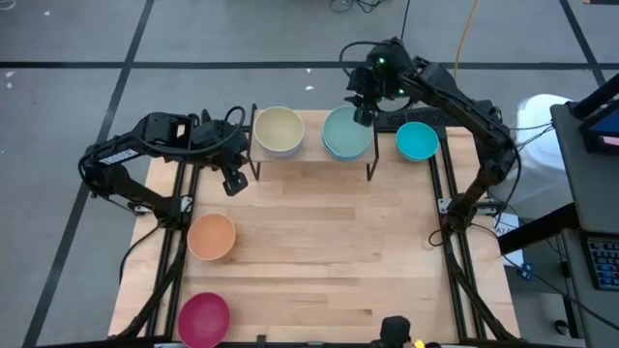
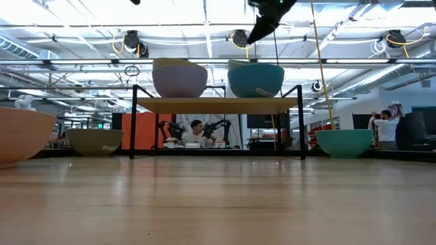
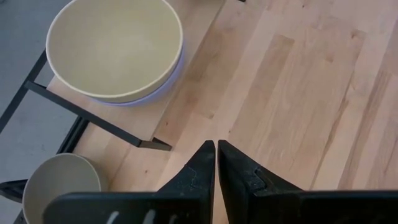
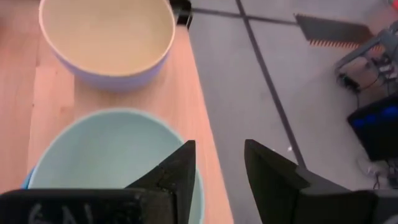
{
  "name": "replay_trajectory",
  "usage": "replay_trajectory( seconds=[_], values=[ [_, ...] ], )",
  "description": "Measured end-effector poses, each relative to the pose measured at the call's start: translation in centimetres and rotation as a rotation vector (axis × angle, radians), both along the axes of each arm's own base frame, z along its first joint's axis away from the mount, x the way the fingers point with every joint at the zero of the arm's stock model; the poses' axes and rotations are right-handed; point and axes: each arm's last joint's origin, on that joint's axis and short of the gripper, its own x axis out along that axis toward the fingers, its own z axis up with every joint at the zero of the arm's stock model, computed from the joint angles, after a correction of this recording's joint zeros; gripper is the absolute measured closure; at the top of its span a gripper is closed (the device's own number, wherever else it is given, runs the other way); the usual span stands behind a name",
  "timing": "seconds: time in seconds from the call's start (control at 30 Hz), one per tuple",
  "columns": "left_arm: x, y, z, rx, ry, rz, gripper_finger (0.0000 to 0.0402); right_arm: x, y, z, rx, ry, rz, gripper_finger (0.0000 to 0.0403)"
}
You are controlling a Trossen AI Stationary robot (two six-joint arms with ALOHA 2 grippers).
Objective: Place and stack bowls onto a shelf
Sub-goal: Stack the light green bowl on top of the blue bowl on the shelf
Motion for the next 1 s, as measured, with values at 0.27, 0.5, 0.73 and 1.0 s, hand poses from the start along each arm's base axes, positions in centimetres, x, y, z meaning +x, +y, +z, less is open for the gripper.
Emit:
replay_trajectory(
  seconds=[0.27,0.5,0.73,1.0],
  values=[
    [0.0,0.0,0.0,-0.001,0.000,0.001,0.0376,0.8,-0.6,-0.9,0.006,0.022,0.007,0.0271],
    [0.0,0.0,0.0,-0.002,-0.001,0.003,0.0376,1.7,-1.3,-1.9,-0.002,0.040,0.021,0.0271],
    [0.0,0.0,0.0,-0.003,-0.002,0.005,0.0376,2.8,-2.1,-3.4,0.011,0.079,0.032,0.0271],
    [0.0,0.0,0.0,-0.003,-0.002,0.005,0.0376,3.0,-2.7,-3.9,0.013,0.091,0.031,0.0271]
  ],
)
